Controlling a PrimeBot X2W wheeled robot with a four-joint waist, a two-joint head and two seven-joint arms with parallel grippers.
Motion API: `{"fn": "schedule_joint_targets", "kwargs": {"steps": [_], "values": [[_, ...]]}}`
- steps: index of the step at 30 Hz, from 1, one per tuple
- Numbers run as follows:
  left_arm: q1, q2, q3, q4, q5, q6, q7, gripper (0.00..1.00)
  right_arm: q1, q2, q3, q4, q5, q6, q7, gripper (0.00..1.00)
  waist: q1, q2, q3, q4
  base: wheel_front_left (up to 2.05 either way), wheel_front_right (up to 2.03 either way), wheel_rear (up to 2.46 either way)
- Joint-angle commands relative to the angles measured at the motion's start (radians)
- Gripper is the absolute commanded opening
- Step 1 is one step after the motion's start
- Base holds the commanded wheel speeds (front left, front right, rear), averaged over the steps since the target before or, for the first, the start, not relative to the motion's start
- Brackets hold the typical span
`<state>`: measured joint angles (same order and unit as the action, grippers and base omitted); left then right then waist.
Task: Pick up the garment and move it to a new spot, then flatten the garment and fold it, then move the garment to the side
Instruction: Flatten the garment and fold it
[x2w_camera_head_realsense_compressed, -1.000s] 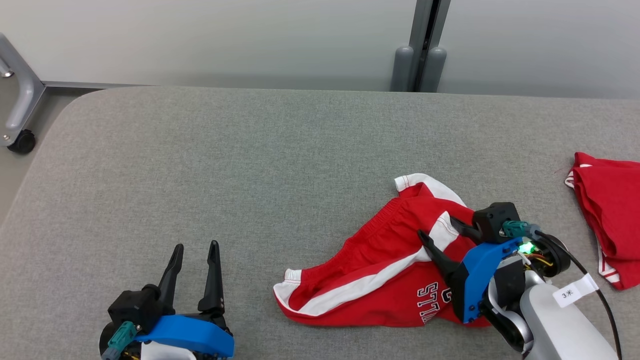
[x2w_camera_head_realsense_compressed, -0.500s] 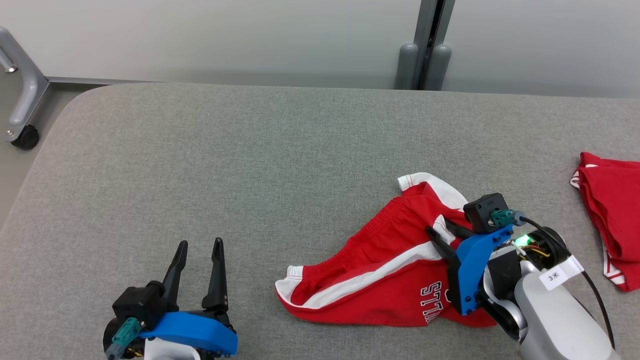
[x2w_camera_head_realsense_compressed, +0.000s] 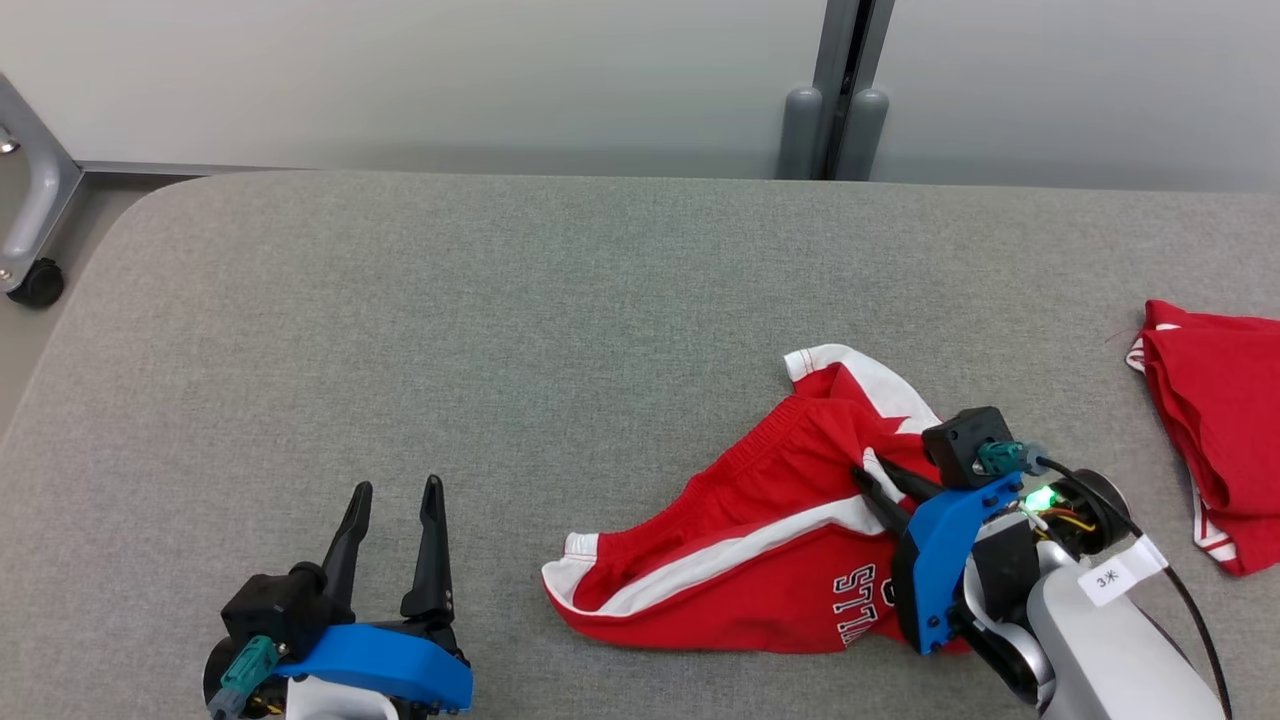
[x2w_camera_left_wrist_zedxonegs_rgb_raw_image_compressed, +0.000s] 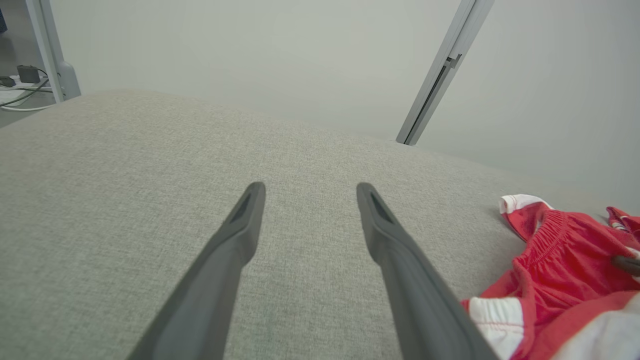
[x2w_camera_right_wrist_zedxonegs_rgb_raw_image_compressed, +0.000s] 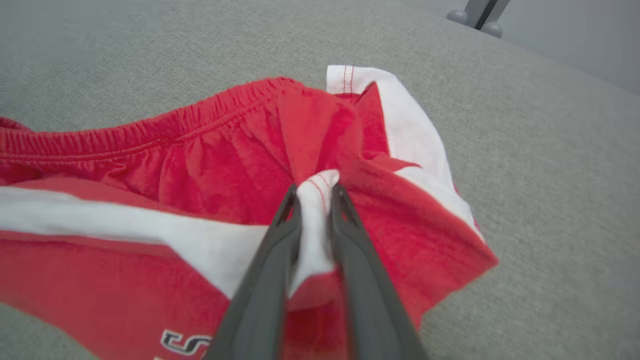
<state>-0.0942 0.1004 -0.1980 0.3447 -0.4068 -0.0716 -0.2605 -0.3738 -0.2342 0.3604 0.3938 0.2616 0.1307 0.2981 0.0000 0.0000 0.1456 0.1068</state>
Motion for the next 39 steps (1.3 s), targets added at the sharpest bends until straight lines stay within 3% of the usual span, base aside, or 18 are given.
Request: {"fn": "schedule_joint_targets", "kwargs": {"steps": [1,4,9,23,39], "values": [[0.001,0.005,0.005,-0.003,-0.004,-0.003,-0.006,1.0,0.016,0.001,0.002,-0.011,-0.007,0.0,0.002,0.26,0.0,0.0,0.0,-0.001,0.0,0.0,0.0],[0.003,0.006,0.004,-0.003,-0.003,-0.004,-0.006,1.0,0.041,0.001,0.01,-0.039,-0.002,0.0,0.013,0.24,0.0,0.0,-0.003,-0.001,0.0,0.0,0.0],[0.005,0.008,0.004,-0.003,-0.002,-0.002,-0.006,1.0,0.071,-0.008,0.008,-0.085,-0.006,0.0,0.023,0.09,0.0,0.0,-0.006,-0.004,0.0,0.0,0.0],[0.02,0.012,0.0,-0.008,-0.004,0.003,-0.006,1.0,0.197,0.003,-0.013,-0.244,-0.034,0.0,0.058,0.09,0.0,0.0,-0.017,-0.013,0.0,0.0,0.0],[0.023,0.018,-0.009,-0.019,-0.008,0.01,-0.006,1.0,0.312,0.027,-0.034,-0.4,-0.077,0.0,0.085,0.23,0.0,0.0,-0.009,-0.023,0.0,0.0,0.0]]}}
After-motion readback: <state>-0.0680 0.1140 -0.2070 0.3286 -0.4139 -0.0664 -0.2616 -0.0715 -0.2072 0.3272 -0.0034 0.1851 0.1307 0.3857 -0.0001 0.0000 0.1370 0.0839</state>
